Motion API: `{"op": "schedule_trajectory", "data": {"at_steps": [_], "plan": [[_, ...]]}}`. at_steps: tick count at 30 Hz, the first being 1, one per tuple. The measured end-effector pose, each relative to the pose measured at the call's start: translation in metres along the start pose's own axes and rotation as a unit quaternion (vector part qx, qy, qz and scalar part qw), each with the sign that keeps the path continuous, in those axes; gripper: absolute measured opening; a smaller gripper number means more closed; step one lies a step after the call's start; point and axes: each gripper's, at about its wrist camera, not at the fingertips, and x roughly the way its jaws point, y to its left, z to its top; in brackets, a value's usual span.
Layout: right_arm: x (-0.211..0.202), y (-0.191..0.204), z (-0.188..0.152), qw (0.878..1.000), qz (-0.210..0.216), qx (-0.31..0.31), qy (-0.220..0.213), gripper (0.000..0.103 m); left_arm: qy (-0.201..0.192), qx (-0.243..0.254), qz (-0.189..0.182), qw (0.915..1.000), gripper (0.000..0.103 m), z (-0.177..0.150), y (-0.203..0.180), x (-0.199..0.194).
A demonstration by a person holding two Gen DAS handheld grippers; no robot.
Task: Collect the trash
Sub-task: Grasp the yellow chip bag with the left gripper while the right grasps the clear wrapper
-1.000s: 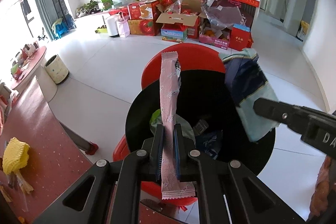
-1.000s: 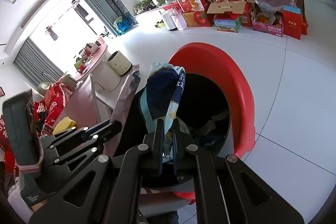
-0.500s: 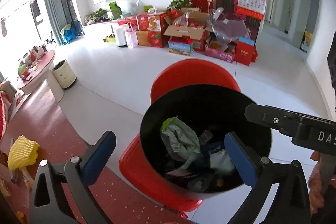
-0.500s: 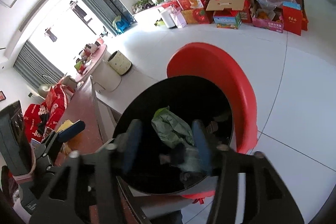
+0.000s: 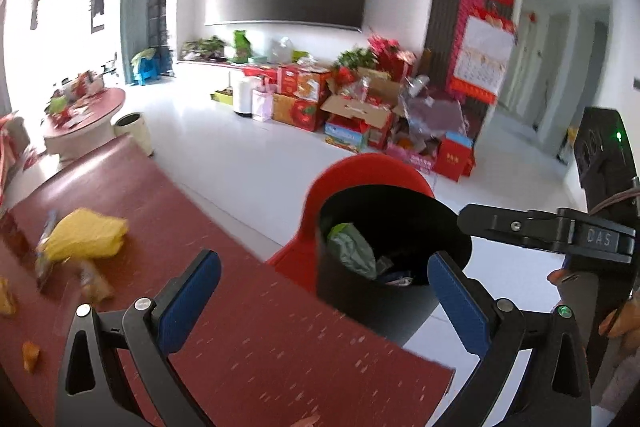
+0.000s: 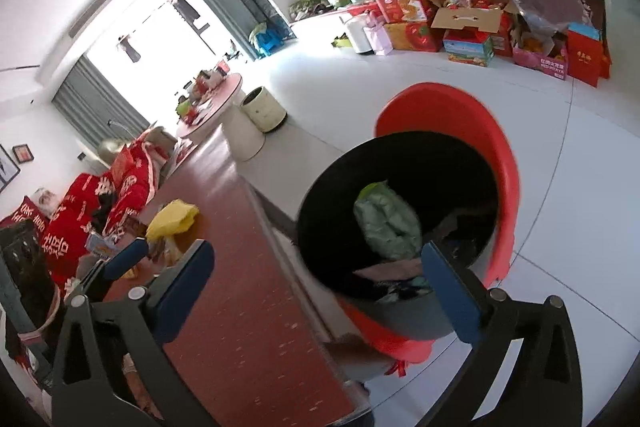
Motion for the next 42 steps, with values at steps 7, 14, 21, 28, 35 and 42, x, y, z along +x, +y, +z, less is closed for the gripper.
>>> {"op": "schedule_trajectory", "data": {"at_steps": [7,14,21,28,35,42], "plan": [[-0.006,0.057,-0.028,0.993,0.018,-0.106,-0.051,0.103,-0.028,-0.073,0.006,0.9969,0.103,-0.031,0.064,-0.053],[0.006,0.141,-0.060,0.959,-0.011,-0.280,-0.034,0.103,-0.019,-0.099,0.099,0.9900,0.103,-0.073,0.127,-0.085],[0.043,0.193,-0.083,0.942,0.016,-0.331,0.053,0.103,-0.003,-0.173,0.199,0.9645,0.103,-0.115,0.221,-0.115],[0.088,0.233,-0.094,0.943,0.036,-0.315,0.101,0.103,0.008,-0.290,0.225,0.9300,0.103,-0.140,0.333,-0.134],[0.136,0.252,-0.097,0.956,0.041,-0.265,0.121,0.103,0.010,-0.300,0.260,0.9178,0.103,-0.121,0.399,-0.103],[0.176,0.256,-0.086,0.962,0.030,-0.244,0.122,0.093,0.049,-0.325,0.287,0.8997,0.103,-0.101,0.447,-0.048]]}}
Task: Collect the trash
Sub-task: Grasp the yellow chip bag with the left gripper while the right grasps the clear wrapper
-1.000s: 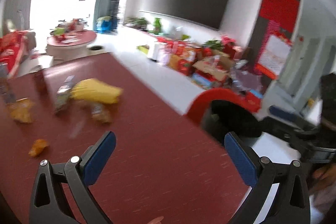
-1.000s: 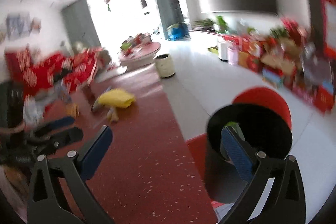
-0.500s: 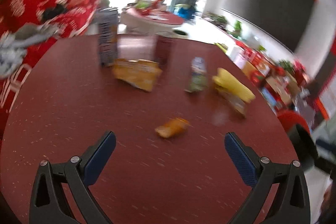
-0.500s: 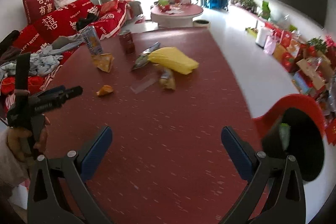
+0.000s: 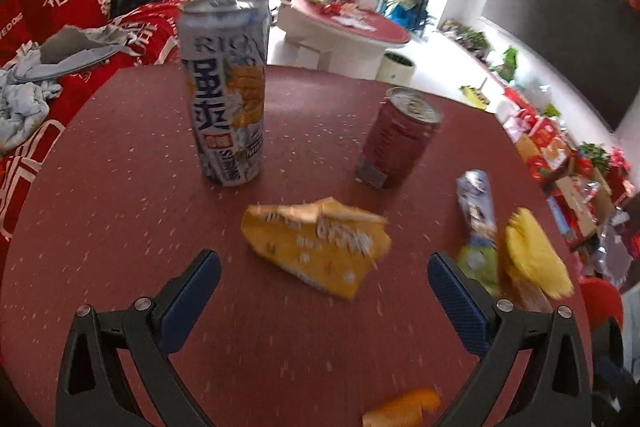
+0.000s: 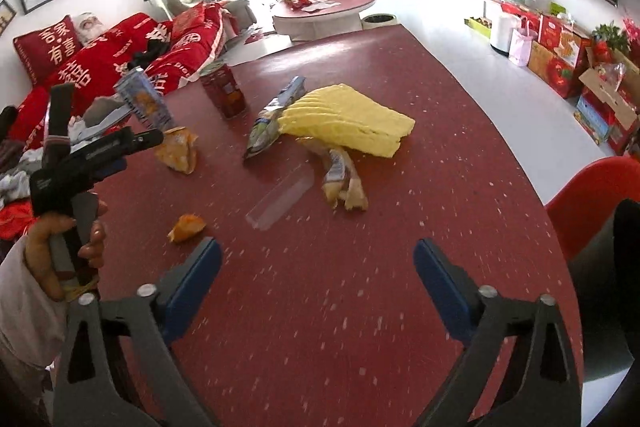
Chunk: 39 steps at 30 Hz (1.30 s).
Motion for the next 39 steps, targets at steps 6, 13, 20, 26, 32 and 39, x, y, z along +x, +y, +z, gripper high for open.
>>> {"op": "schedule_trajectory", "data": {"at_steps": [6,13,20,26,32,39], "plan": [[0.038,-0.018,0.023,0.999,0.004,0.030,0.014,0.084,0.015,0.004,0.050,0.9986,0.103,0.013,-0.008,0.041],[0.082,-0.029,0.036,0.998,0.016,0.055,0.025,0.068,0.008,0.054,0.095,0.9940,0.103,0.003,-0.020,0.058],[0.089,-0.021,0.035,0.998,0.032,0.034,0.029,0.024,-0.002,0.084,0.095,0.9919,0.103,-0.006,-0.025,0.050],[0.071,-0.024,0.031,0.998,0.050,0.030,0.019,0.017,-0.001,0.100,0.092,0.9907,0.101,-0.023,-0.016,0.038],[0.038,-0.019,0.024,0.997,0.068,0.023,0.004,0.016,-0.009,0.089,0.057,0.9944,0.101,-0.039,0.001,0.004],[0.004,-0.014,0.004,0.995,0.090,0.034,-0.006,0.017,-0.029,0.088,0.004,0.9957,0.101,-0.061,0.014,-0.051]]}}
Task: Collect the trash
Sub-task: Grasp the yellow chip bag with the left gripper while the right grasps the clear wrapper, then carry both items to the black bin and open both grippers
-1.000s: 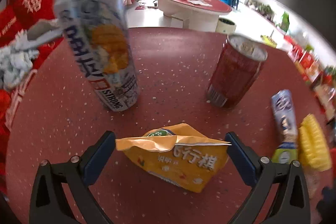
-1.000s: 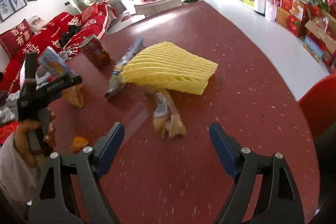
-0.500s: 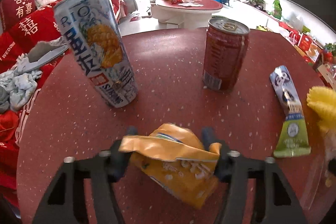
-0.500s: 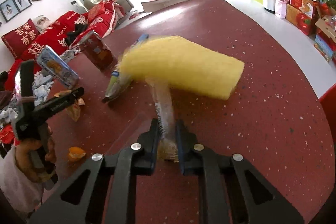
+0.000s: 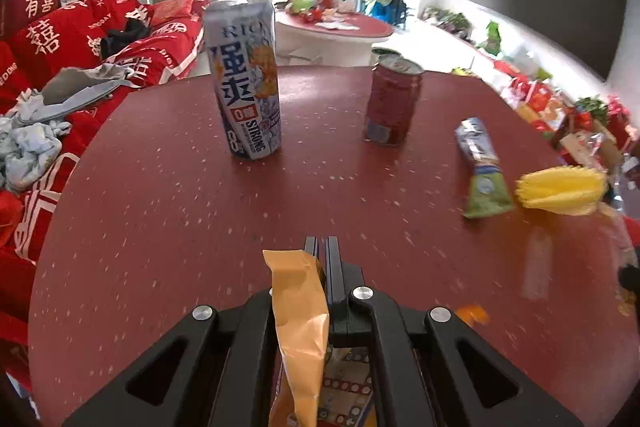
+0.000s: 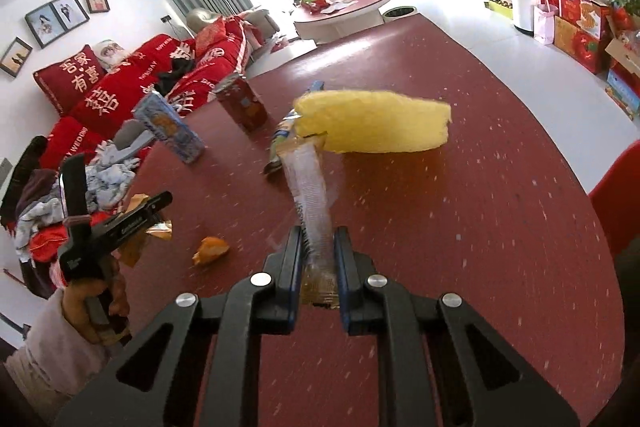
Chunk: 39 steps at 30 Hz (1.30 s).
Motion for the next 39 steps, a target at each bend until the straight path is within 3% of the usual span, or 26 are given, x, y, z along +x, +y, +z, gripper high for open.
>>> {"op": "schedule_trajectory", "data": {"at_steps": [8,13,21,29,39], "plan": [[-0.028,0.018,-0.030,1.000,0.013,-0.008,0.000,0.017,-0.030,-0.002,-0.065,0.9974,0.101,-0.032,0.001,-0.069],[-0.042,0.025,-0.051,1.000,0.016,-0.016,0.005,0.017,-0.028,-0.003,-0.095,0.9951,0.101,-0.054,-0.001,-0.095],[-0.067,0.022,-0.076,1.000,0.017,-0.010,-0.003,0.017,-0.031,0.026,-0.135,0.9900,0.101,-0.078,-0.035,-0.126],[-0.103,-0.004,-0.083,0.999,0.004,0.008,-0.034,0.017,-0.030,0.072,-0.188,0.9790,0.101,-0.080,-0.106,-0.140],[-0.154,-0.089,-0.087,0.992,-0.042,0.078,-0.086,0.017,-0.018,0.151,-0.251,0.9559,0.101,-0.070,-0.231,-0.148]]}}
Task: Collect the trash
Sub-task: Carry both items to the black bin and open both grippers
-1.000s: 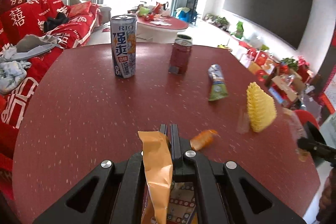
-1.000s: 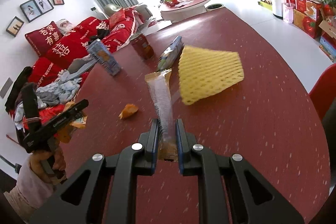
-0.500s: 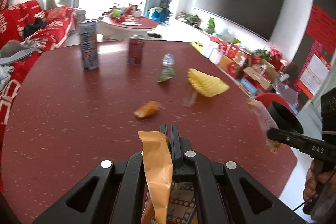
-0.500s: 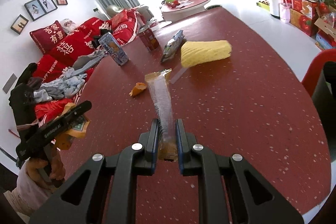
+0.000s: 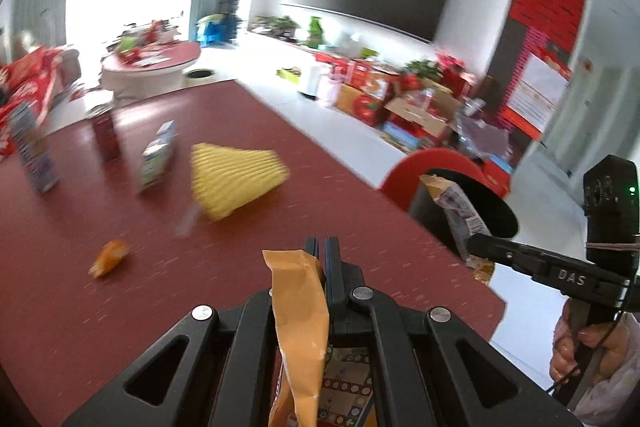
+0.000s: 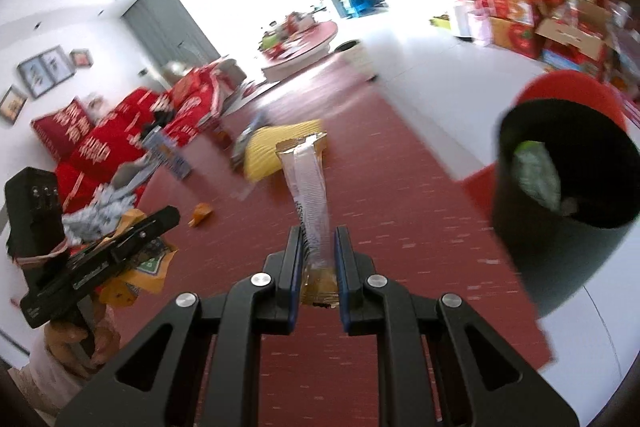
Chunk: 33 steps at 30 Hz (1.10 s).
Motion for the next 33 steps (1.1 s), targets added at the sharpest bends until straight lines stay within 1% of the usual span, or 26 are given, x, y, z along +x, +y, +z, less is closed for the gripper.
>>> {"op": "schedule_trajectory", "data": {"at_steps": [5,10,17,21,25,30,31,33], "plan": [[-0.024,-0.049,0.006,0.998,-0.028,0.041,-0.027,0.017,0.013,0.042,-0.031,0.9985,0.101,0.028,-0.060,0.036],[-0.047,-0.091,0.010,0.995,-0.052,0.072,-0.050,0.017,0.025,0.079,-0.061,0.9946,0.101,0.055,-0.121,0.079],[-0.068,-0.137,0.012,0.990,-0.077,0.102,-0.067,0.017,0.059,0.117,-0.082,0.9880,0.101,0.076,-0.184,0.145],[-0.075,-0.155,0.012,0.987,-0.084,0.115,-0.074,0.017,0.078,0.141,-0.085,0.9833,0.101,0.078,-0.210,0.177],[-0.079,-0.169,0.014,0.985,-0.091,0.126,-0.078,0.017,0.104,0.157,-0.072,0.9795,0.101,0.074,-0.230,0.205],[-0.080,-0.182,0.016,0.983,-0.095,0.135,-0.081,0.017,0.121,0.158,-0.056,0.9783,0.101,0.073,-0.242,0.229],[-0.080,-0.182,0.015,0.982,-0.096,0.137,-0.082,0.017,0.124,0.158,-0.055,0.9781,0.103,0.073,-0.243,0.232],[-0.081,-0.184,0.015,0.981,-0.097,0.142,-0.085,0.017,0.123,0.156,-0.050,0.9788,0.103,0.074,-0.243,0.234]]}}
